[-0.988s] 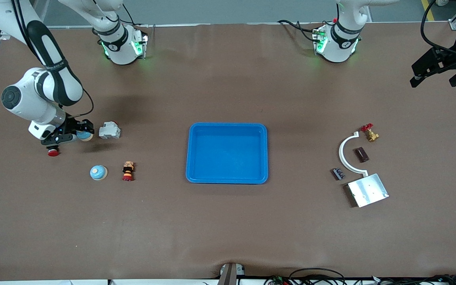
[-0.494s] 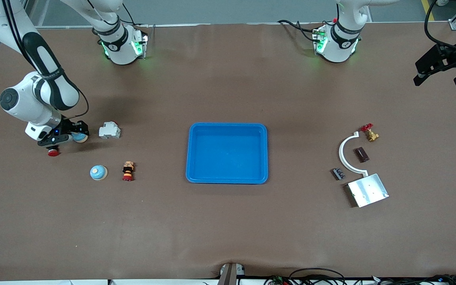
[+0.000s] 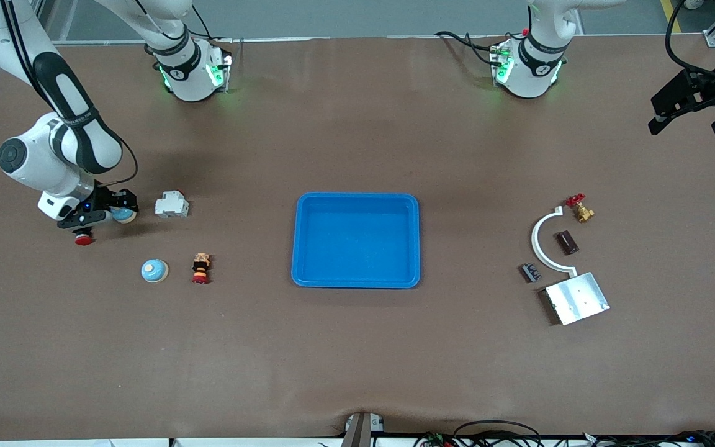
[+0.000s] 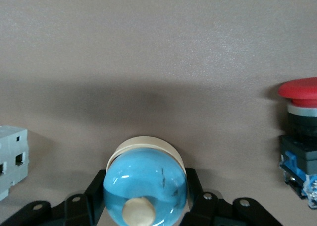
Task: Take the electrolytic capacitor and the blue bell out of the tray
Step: 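Lower the bell beside the white block and open the right gripper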
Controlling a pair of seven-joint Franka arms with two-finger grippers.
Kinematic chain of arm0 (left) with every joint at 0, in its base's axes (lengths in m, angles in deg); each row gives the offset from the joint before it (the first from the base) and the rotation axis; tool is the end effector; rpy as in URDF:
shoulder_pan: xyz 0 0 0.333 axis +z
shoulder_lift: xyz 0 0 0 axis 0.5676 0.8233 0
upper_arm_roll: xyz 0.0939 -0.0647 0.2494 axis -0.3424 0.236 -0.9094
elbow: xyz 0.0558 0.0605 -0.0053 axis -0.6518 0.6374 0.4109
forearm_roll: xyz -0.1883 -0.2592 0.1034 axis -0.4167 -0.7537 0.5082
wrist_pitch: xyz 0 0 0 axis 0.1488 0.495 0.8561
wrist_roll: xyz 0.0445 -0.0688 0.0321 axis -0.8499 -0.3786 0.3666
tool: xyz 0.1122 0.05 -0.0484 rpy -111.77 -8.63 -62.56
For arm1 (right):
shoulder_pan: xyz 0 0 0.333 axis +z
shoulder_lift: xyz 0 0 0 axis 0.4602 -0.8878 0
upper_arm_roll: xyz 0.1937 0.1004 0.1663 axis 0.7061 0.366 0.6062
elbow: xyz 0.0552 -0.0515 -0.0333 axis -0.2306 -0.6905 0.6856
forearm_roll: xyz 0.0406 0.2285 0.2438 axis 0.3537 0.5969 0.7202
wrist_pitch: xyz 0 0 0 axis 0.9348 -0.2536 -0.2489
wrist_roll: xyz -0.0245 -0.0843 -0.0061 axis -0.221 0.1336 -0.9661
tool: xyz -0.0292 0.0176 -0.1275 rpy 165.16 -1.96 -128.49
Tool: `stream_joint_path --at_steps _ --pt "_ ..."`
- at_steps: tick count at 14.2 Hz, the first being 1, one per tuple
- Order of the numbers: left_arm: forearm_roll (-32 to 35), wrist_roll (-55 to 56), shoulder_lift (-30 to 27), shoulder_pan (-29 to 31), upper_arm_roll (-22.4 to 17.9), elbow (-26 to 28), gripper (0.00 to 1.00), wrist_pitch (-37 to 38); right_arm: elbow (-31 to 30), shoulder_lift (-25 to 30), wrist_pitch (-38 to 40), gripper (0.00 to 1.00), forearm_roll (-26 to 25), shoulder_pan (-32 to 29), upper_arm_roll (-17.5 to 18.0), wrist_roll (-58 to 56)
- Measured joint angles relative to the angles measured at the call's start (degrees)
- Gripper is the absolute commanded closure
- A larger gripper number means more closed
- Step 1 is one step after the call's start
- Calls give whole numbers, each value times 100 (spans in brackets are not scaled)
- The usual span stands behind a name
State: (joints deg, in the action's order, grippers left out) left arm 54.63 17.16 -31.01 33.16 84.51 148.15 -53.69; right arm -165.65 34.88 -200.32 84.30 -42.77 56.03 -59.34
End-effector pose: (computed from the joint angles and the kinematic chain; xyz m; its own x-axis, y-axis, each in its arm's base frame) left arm 0.4623 -0.0422 0.6230 0.9934 -0.0255 0.1122 -0.0268 -0.9996 0.0104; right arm 0.4136 -0.1462 0.1589 0.9785 0.2021 -0.0416 0.1995 -0.9781 -0.0594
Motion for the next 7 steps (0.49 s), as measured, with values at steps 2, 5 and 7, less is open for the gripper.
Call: stream_joint_path --at_steps 2,5,7 --pt "0 0 3 3 0 0 0 24 1 0 0 91 -7 -8 0 0" --pt "0 0 3 40 -7 0 0 40 7 -1 0 0 -12 -27 -7 0" --pt "0 -1 3 57 -8 -1 0 41 35 -1 3 0 -14 -29 -7 0"
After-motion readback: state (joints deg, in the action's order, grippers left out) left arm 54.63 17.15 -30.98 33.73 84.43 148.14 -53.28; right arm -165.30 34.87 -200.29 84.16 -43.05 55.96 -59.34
